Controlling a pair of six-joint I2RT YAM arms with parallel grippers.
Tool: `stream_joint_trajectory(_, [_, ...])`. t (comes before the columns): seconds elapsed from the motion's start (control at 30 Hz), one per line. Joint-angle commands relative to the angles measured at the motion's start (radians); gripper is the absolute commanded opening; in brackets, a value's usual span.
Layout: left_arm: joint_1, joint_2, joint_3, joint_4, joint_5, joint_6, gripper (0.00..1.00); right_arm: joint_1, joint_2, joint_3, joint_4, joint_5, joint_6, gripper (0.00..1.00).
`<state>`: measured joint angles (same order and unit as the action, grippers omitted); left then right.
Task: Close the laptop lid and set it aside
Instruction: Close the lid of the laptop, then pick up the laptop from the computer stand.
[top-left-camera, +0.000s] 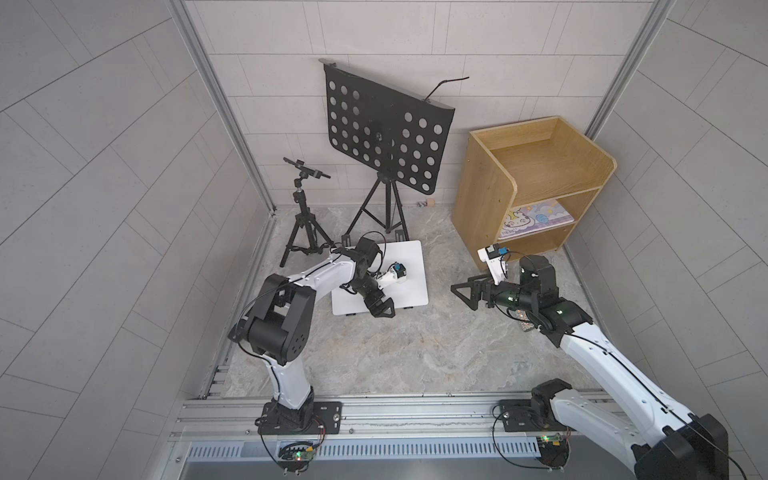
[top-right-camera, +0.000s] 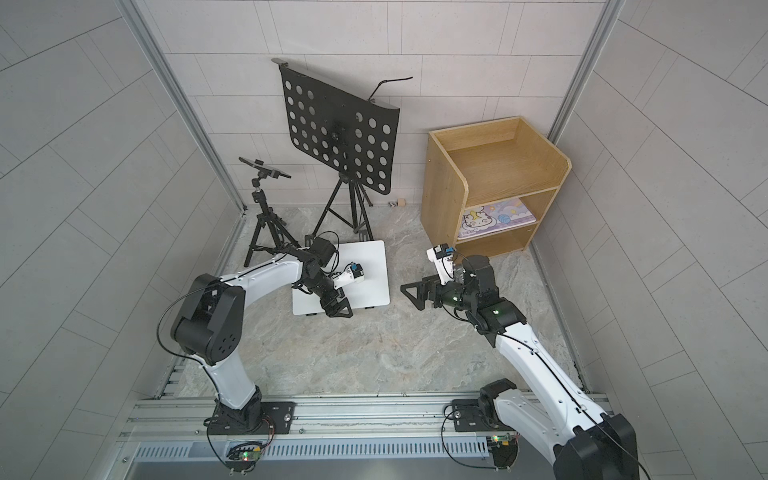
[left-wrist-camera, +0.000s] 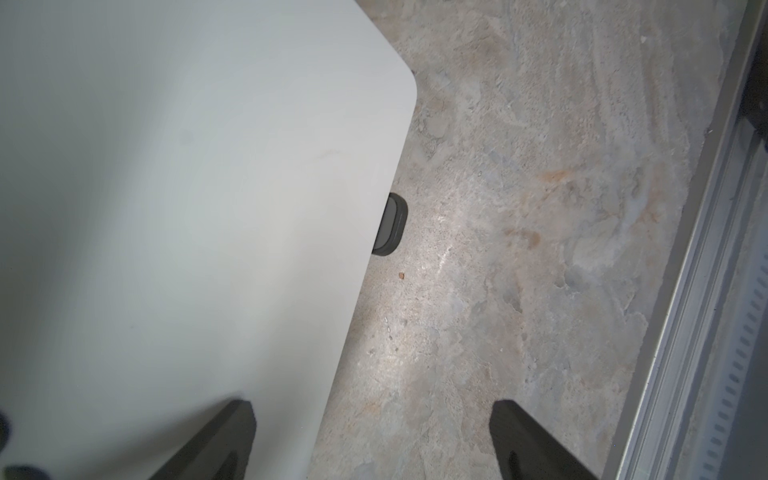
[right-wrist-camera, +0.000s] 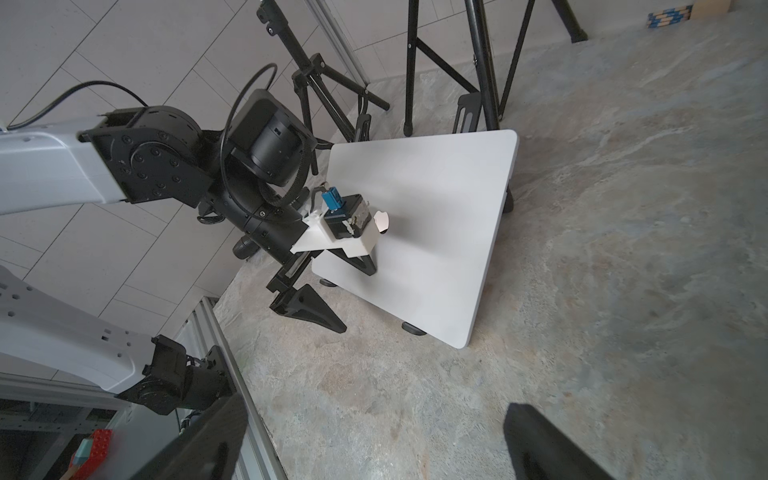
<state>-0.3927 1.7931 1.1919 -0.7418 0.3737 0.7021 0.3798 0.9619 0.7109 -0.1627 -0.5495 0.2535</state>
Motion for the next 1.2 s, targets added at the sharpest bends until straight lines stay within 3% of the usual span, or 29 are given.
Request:
stream_joint_trajectory(0.0, [0.011,-0.018,-0.02,-0.002,-0.007,-0.014,0.92,0.002,-0.013,-0.013,-0.001,-0.006,0.005,1.0])
stream_joint_trajectory(0.13, [0.011,-0.119,-0.022,0.007,0.019,-0.056,0.93,0.002,0.007,-0.027,0.052,-0.061,0.07,1.0])
stream_joint_trajectory(0.23, [0.012,-0.22,-0.038,0.035,0.056,-0.139,0.93,-0.001,0.023,-0.066,0.154,-0.048,0.265,1.0])
stream_joint_trajectory(0.3, [0.012,-0.293,-0.062,0.079,0.091,-0.227,0.94,-0.005,0.049,-0.109,0.279,-0.137,0.333,1.0])
stream_joint_trajectory(0.4, [0.014,-0.421,-0.136,0.206,0.152,-0.461,0.97,0.019,0.121,-0.075,0.255,-0.174,0.303,1.0])
stream_joint_trajectory(0.5, [0.019,-0.523,-0.232,0.348,0.175,-0.705,0.97,0.048,0.188,-0.018,0.161,-0.1,0.26,0.98])
stream_joint_trajectory(0.6, [0.026,-0.618,-0.358,0.485,0.108,-0.967,0.97,0.079,0.283,0.02,0.121,-0.04,0.252,0.93])
stream_joint_trajectory(0.67, [0.031,-0.68,-0.441,0.521,0.0,-1.131,0.97,0.11,0.358,0.057,0.097,-0.005,0.247,0.91])
stream_joint_trajectory(0.77, [0.055,-0.765,-0.552,0.566,-0.109,-1.271,0.98,0.135,0.484,0.137,0.057,0.007,0.217,0.89])
stream_joint_trajectory(0.9, [0.143,-0.82,-0.57,0.469,-0.207,-1.298,1.0,0.136,0.626,0.233,0.038,-0.015,0.192,0.92])
stream_joint_trajectory(1.17, [0.306,-0.662,-0.475,0.338,-0.287,-1.177,1.0,0.136,0.792,0.378,-0.016,0.103,0.182,0.93])
